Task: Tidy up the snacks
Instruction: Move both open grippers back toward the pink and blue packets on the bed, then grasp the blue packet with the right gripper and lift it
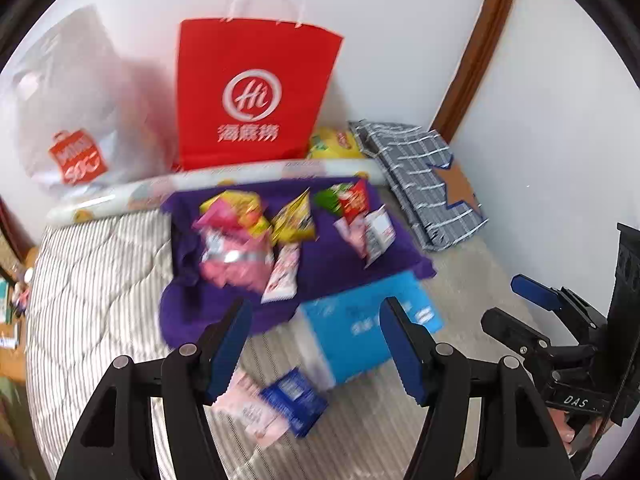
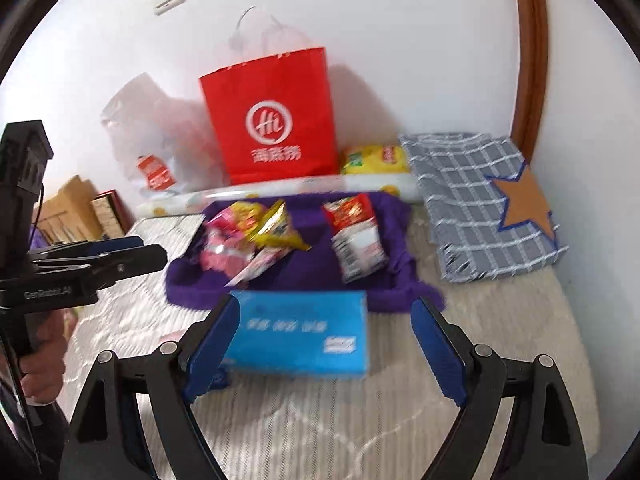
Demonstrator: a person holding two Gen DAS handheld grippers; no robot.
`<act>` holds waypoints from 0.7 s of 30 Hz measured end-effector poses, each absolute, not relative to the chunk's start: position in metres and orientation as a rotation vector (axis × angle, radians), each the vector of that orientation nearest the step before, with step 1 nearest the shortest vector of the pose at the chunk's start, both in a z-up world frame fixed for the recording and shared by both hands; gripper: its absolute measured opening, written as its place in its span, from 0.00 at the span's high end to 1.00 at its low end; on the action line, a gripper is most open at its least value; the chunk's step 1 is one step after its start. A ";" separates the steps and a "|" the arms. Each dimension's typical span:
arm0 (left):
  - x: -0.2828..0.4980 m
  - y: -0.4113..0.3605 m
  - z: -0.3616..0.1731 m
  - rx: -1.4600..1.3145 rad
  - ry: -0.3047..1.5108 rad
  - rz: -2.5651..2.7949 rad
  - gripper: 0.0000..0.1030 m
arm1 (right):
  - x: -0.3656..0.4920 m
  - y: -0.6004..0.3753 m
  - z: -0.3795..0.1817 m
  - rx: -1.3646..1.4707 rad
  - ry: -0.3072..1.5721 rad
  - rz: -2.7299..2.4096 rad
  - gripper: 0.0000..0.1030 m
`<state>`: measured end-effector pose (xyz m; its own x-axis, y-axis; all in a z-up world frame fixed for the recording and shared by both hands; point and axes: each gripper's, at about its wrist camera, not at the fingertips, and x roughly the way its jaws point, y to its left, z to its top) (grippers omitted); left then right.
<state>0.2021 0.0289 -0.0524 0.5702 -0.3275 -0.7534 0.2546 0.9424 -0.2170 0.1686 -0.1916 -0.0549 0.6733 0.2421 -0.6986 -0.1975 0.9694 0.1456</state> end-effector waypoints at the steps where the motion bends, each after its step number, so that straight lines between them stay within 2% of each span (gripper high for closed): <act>1: 0.198 0.034 -0.058 -0.088 0.914 -0.329 0.38 | 0.164 -0.186 -0.060 0.054 0.801 0.255 0.17; 5: 0.185 0.050 -0.076 -0.099 0.948 -0.314 0.38 | 0.152 -0.170 -0.079 0.037 0.835 0.282 0.24; 13: 0.170 0.074 -0.118 -0.120 1.027 -0.280 0.38 | 0.137 -0.138 -0.109 0.014 0.866 0.331 0.26; 17: 0.171 0.082 -0.135 -0.129 1.065 -0.278 0.38 | 0.136 -0.123 -0.124 -0.010 0.892 0.338 0.33; 21: 0.171 0.090 -0.148 -0.140 1.085 -0.282 0.38 | 0.138 -0.111 -0.140 -0.008 0.930 0.351 0.34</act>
<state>0.1706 0.0903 -0.1482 0.4359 -0.2935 -0.8508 0.1575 0.9556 -0.2489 0.1377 -0.1112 -0.1400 0.5458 0.2923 -0.7853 -0.2991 0.9434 0.1433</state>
